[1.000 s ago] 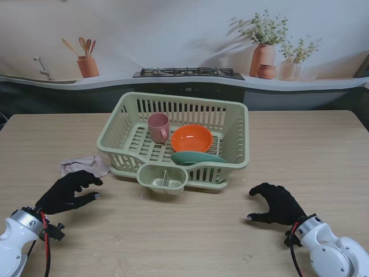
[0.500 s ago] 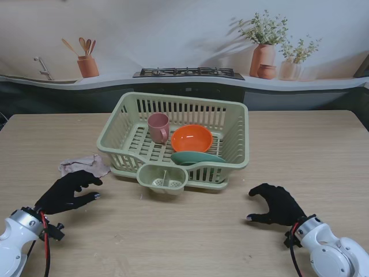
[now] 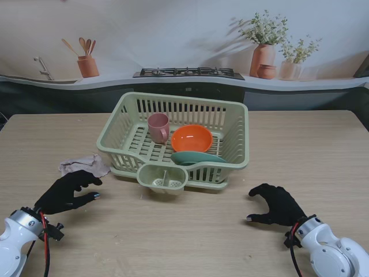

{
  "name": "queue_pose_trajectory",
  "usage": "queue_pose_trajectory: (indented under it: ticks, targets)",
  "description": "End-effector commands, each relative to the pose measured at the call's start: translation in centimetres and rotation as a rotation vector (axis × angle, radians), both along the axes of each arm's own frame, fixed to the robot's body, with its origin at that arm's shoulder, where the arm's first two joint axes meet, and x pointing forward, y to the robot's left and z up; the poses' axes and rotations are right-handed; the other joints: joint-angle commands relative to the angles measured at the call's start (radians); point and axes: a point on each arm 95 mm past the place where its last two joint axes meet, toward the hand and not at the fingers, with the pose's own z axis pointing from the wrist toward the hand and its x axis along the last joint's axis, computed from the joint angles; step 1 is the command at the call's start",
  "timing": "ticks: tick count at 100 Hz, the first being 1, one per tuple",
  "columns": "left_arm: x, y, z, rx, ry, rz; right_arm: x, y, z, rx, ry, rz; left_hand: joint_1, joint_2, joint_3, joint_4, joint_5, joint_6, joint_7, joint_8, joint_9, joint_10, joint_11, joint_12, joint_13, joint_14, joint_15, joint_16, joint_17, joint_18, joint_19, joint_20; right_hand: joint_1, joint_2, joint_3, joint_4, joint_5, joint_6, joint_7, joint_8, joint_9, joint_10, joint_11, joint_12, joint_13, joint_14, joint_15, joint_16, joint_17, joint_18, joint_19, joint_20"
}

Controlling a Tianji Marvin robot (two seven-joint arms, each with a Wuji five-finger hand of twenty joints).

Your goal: Clear dishes and wipe the table

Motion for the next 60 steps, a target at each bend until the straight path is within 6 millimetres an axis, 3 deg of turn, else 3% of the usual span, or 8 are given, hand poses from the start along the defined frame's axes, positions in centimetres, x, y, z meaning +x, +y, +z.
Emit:
queue_pose_trajectory:
  ticks: [1,60]
  targets:
    - [-0.17,-0.07,-0.14,0.002,0.009,-0.009,-0.29,0.18,-0.14,-0.004,0.015,0.011,-0.036,0.011,-0.009,0.007,0.01,-0.004,-0.008,0.01,-0.015,0.008,0.002,-0.014,-0.011,0.01,-0.003,0.0,-0.008,0.01,-0.019,-0.018,-0.028,0.014,-0.002,0.04,-0.03,0.012,-0.003,-0.004,-0.032,0.001,0.012,0.004,-0.03,-0.024,-0.004,-0.006,-0.012,-0.024,0.007,0.007]
    - [-0.3,0.0,-0.14,-0.002,0.003,-0.008,-0.33,0.22,-0.18,-0.003,0.019,0.006,-0.035,0.018,-0.016,0.009,0.013,-0.004,-0.007,0.011,-0.012,0.008,0.001,-0.014,-0.01,0.01,-0.003,0.001,-0.011,0.006,-0.022,-0.023,-0.029,0.016,0.002,0.039,-0.027,0.01,-0.007,-0.005,-0.028,0.001,0.01,0.003,-0.03,-0.023,-0.005,-0.007,-0.012,-0.022,0.005,0.01]
